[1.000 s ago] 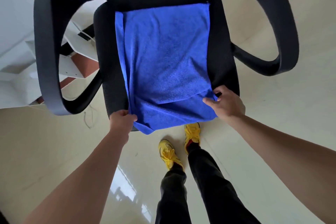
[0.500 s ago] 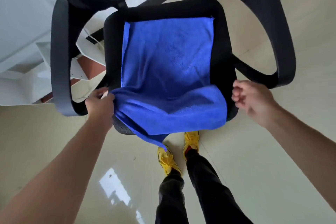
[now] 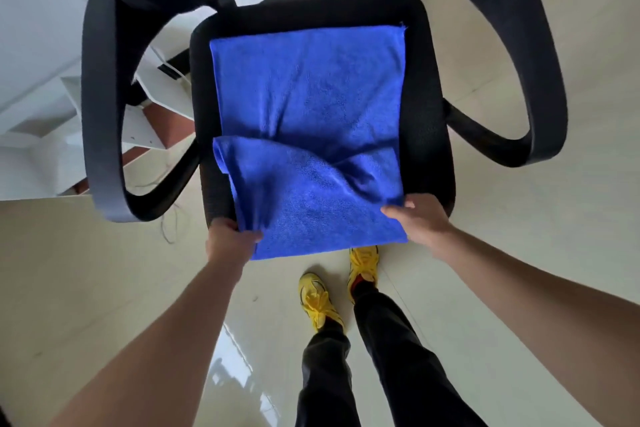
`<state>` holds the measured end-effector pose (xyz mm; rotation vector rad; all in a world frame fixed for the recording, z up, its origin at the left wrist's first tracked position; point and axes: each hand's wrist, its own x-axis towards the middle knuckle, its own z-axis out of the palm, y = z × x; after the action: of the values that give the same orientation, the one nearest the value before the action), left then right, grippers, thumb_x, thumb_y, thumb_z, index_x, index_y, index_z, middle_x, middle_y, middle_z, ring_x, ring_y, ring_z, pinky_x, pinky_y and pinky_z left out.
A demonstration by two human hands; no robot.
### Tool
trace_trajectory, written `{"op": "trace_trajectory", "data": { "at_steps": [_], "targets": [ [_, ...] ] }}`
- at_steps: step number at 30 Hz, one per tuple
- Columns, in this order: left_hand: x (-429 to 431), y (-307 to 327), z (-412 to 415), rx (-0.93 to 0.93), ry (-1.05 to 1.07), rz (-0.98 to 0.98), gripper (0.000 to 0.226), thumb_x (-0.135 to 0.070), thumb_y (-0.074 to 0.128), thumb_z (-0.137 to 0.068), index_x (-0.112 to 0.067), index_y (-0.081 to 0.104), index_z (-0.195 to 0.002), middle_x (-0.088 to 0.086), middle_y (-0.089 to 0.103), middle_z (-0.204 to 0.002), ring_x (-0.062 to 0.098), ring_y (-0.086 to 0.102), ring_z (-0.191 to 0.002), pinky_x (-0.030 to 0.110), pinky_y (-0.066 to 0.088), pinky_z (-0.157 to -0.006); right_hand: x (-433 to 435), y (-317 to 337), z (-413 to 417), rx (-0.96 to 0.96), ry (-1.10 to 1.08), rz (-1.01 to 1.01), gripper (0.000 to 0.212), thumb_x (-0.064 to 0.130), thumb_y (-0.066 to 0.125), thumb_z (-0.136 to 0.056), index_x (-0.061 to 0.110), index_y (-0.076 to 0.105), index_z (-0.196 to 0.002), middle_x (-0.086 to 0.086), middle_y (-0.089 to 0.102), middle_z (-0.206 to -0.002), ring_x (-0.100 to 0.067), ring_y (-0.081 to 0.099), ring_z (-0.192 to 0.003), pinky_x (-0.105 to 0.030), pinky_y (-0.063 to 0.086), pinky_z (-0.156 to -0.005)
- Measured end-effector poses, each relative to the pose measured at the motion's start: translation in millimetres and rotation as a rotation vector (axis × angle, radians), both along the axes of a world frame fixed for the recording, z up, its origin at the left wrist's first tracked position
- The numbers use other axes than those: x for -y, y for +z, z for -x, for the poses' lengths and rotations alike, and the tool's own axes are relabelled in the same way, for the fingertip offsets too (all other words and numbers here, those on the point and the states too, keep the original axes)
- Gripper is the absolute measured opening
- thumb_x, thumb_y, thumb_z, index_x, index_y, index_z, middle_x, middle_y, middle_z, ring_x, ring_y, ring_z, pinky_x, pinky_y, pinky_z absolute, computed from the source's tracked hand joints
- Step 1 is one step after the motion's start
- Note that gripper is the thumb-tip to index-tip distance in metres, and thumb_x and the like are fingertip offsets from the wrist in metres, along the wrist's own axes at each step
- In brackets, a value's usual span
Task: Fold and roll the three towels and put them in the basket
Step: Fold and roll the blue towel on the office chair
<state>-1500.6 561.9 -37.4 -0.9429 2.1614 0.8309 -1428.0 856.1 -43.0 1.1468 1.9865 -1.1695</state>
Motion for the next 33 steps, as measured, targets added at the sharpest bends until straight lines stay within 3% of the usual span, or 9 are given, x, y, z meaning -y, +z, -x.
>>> {"op": "trace_trajectory", "data": {
  "at_steps": [3, 6, 12, 14, 17, 21, 26, 31, 33],
  "targets": [
    [2, 0, 2, -0.036, -0.008, -0.007, 0.018, -0.004, 0.066, -0.067, -0.010, 0.051, -0.060, 0.011, 0.051, -0.064, 0.023, 0.044, -0.054, 0.029, 0.040, -0.050, -9, 16, 30, -0.193, -0.156, -0.005, 0.038, 0.024, 0.068, -0.083, 0.018, 0.038, -0.061, 0.002, 0.033, -0.054, -0.017, 0.037, -0.047, -0.033, 0.041, -0.048],
    [-5, 12, 37, -0.181, 0.033, -0.040, 0.015, -0.010, 0.068, -0.071, -0.014, 0.056, -0.063, 0.011, 0.057, -0.065, 0.025, 0.056, -0.062, 0.036, 0.053, -0.058, -25, 36, 78, -0.303, -0.218, -0.004, 0.023, 0.026, 0.065, -0.088, 0.013, 0.052, -0.075, 0.001, 0.040, -0.065, -0.012, 0.042, -0.054, -0.021, 0.049, -0.040],
    [-19, 29, 89, -0.350, 0.160, -0.184, 0.018, -0.007, 0.067, -0.074, -0.019, 0.056, -0.067, 0.003, 0.055, -0.066, 0.021, 0.051, -0.060, 0.032, 0.046, -0.060, -43, 32, 129, -0.363, -0.284, 0.031, 0.024, 0.028, 0.065, -0.088, 0.007, 0.066, -0.099, -0.001, 0.054, -0.073, -0.015, 0.051, -0.066, -0.027, 0.052, -0.056],
    [-14, 23, 73, -0.263, 0.158, -0.164, 0.025, -0.013, 0.075, -0.071, -0.018, 0.051, -0.063, 0.004, 0.053, -0.063, 0.021, 0.047, -0.060, 0.035, 0.041, -0.064, -45, 19, 104, -0.317, -0.172, -0.092, 0.026, 0.032, 0.070, -0.082, 0.009, 0.066, -0.095, 0.001, 0.057, -0.076, -0.016, 0.054, -0.073, -0.028, 0.047, -0.064],
    [-8, 7, 21, 0.007, 0.024, -0.080, 0.031, -0.026, 0.081, -0.068, -0.011, 0.055, -0.077, 0.009, 0.056, -0.074, 0.024, 0.051, -0.065, 0.035, 0.045, -0.063, -43, 1, 38, -0.066, 0.073, -0.242, 0.035, 0.048, 0.072, -0.074, 0.020, 0.051, -0.070, 0.006, 0.050, -0.063, -0.019, 0.053, -0.068, -0.027, 0.034, -0.052],
    [-8, -12, -39, 0.169, -0.014, -0.014, 0.037, -0.027, 0.079, -0.071, -0.005, 0.058, -0.093, 0.014, 0.059, -0.081, 0.027, 0.053, -0.070, 0.034, 0.044, -0.064, -30, -17, -35, 0.137, 0.163, -0.253, 0.042, 0.051, 0.071, -0.075, 0.014, 0.051, -0.068, 0.003, 0.057, -0.065, -0.027, 0.056, -0.068, -0.029, 0.035, -0.057],
    [-14, -12, -58, 0.040, 0.179, -0.159, 0.013, -0.023, 0.061, -0.088, -0.010, 0.061, -0.085, 0.011, 0.065, -0.072, 0.027, 0.060, -0.066, 0.033, 0.046, -0.060, -13, -16, -62, 0.058, -0.326, 0.048, 0.016, 0.025, 0.070, -0.084, 0.012, 0.063, -0.078, -0.007, 0.067, -0.072, -0.012, 0.061, -0.053, -0.019, 0.042, -0.044],
    [-7, 12, -60, -0.041, 0.245, -0.225, 0.017, -0.025, 0.058, -0.092, -0.010, 0.063, -0.086, 0.009, 0.066, -0.070, 0.024, 0.062, -0.064, 0.033, 0.048, -0.060, -14, 0, -40, 0.005, -0.399, 0.042, 0.034, 0.044, 0.071, -0.082, 0.019, 0.059, -0.102, -0.003, 0.069, -0.083, -0.011, 0.067, -0.062, -0.023, 0.047, -0.049],
    [-3, 20, -62, -0.077, 0.267, -0.222, 0.017, -0.025, 0.062, -0.090, -0.009, 0.065, -0.084, 0.009, 0.068, -0.069, 0.023, 0.065, -0.063, 0.031, 0.051, -0.056, -14, 3, -25, 0.005, -0.407, 0.048, 0.030, 0.033, 0.071, -0.085, 0.013, 0.061, -0.106, -0.004, 0.066, -0.085, -0.014, 0.064, -0.059, -0.023, 0.044, -0.047]
  ]
}}
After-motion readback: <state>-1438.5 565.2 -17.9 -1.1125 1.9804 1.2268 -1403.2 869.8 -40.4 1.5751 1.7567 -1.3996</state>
